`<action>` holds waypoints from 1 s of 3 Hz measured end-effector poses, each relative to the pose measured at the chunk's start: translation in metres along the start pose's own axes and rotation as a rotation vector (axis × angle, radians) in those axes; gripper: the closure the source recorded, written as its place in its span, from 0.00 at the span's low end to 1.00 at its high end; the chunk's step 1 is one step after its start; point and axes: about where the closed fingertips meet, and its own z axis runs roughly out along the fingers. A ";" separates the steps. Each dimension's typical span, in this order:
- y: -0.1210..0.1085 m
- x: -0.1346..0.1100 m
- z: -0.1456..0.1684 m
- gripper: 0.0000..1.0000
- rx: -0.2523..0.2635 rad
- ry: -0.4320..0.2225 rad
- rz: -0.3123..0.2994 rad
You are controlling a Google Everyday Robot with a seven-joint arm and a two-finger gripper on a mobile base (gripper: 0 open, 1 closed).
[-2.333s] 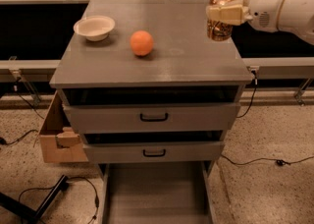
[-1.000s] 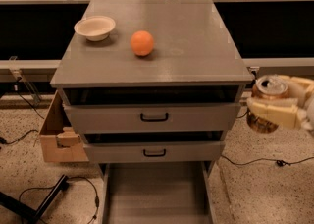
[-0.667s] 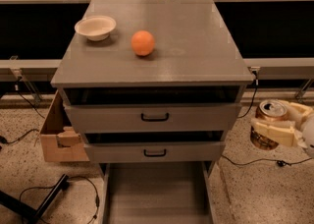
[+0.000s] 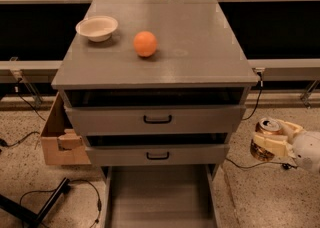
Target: Place orange can into bottom drawer
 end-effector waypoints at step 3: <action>0.012 0.066 0.039 1.00 -0.012 0.021 0.093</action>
Offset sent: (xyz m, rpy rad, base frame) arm 0.0094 -0.0077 -0.0222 0.0148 0.0046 -0.0311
